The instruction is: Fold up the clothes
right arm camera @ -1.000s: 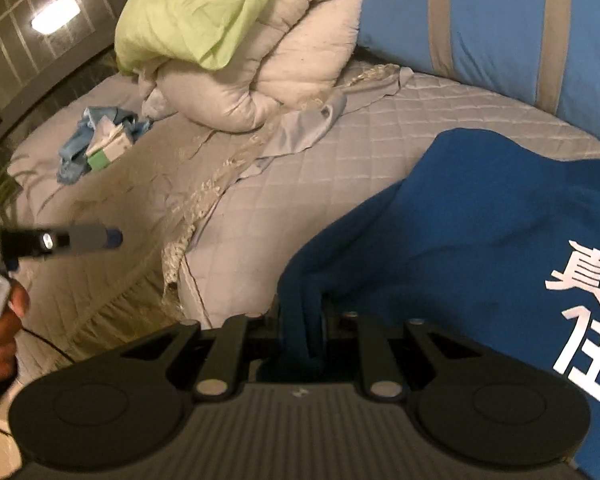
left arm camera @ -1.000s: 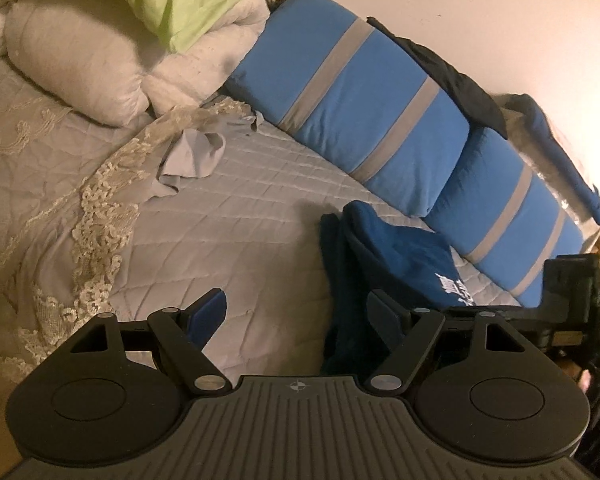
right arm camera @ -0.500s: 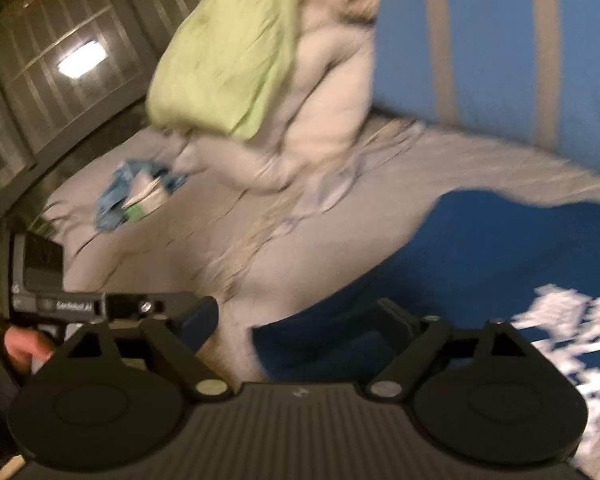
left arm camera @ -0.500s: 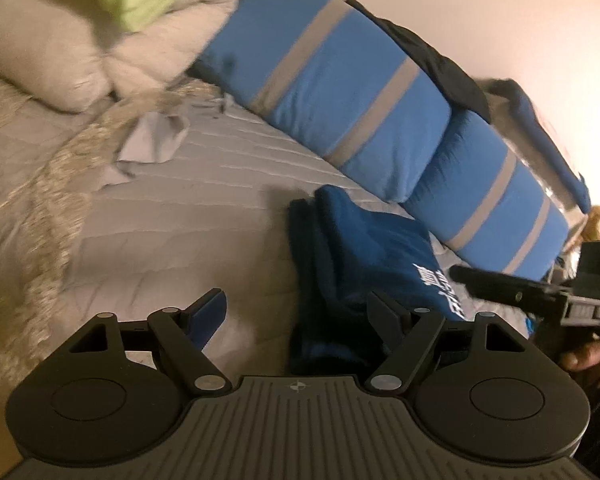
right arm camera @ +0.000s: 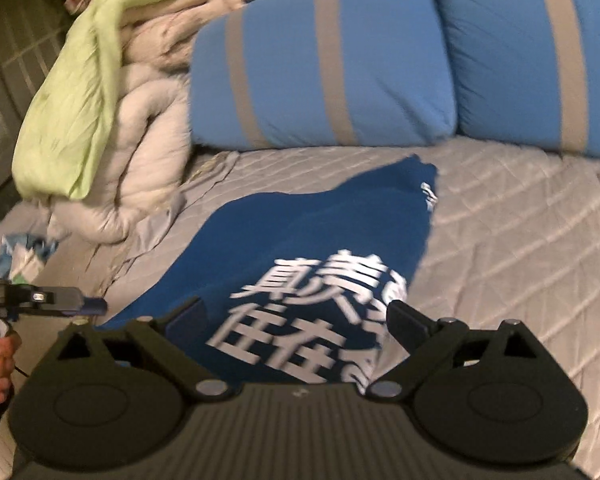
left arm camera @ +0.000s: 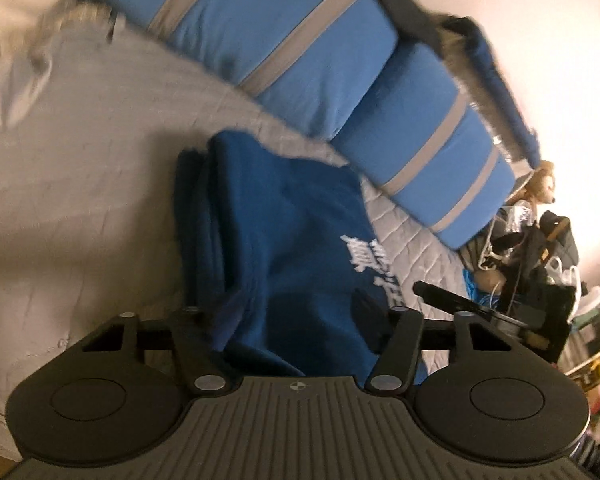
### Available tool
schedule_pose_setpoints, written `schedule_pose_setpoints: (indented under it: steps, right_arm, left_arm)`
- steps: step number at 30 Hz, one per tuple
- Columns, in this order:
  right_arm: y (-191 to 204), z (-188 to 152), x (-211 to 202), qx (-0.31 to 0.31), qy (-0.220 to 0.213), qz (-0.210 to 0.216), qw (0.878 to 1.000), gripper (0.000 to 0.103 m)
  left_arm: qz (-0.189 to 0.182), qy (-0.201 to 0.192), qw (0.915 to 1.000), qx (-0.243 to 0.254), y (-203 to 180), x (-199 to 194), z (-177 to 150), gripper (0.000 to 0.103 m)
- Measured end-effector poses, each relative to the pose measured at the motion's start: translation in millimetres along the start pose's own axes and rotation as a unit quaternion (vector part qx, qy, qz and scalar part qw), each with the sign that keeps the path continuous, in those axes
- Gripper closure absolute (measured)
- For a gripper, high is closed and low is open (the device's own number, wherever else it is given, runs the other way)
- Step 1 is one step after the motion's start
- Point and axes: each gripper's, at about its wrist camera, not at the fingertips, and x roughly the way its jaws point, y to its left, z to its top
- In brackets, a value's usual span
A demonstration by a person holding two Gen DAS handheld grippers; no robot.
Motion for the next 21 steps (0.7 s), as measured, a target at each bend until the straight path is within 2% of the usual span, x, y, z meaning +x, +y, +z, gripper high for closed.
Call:
schedule_pose_setpoints:
  steps: [4,7,11,12,13,15,21]
  right_arm:
    - [-23,-8,1,0.053,-0.006,0.011,0.999,0.003]
    - [-30,-7,2,0.084,-0.008,0.021,0.996,0.003]
    - [-32,-4,-1,0.093,-0.020,0.038,0.995,0.003]
    - [-32,-5,-1,0.093,-0.019,0.038,0.995,0.003]
    - [-32,-5,-1,0.094,-0.018,0.038,0.995,0.003]
    - [-33,-7,0,0.098,-0.014,0.038,0.994,0.003]
    - [-40,-8,-4,0.119,-0.016,0.041,0.992,0.003]
  left_arm:
    - [0.005,0.026,0.9994,-0.022,10,11,1,0.054]
    - [0.028,0.036,0.9988,-0.021,10,17,-1,0.054]
    - [0.040,0.039,0.9981,-0.026,11,21,-1,0.054]
    - [0.044,0.040,0.9979,-0.026,11,21,-2,0.064]
    - [0.048,0.041,0.9977,-0.027,11,21,-2,0.091]
    - [0.054,0.033,0.9974,-0.033,10,15,-2,0.093]
    - [0.032,-0.037,0.9979,-0.042,3,-25,-5,0.094]
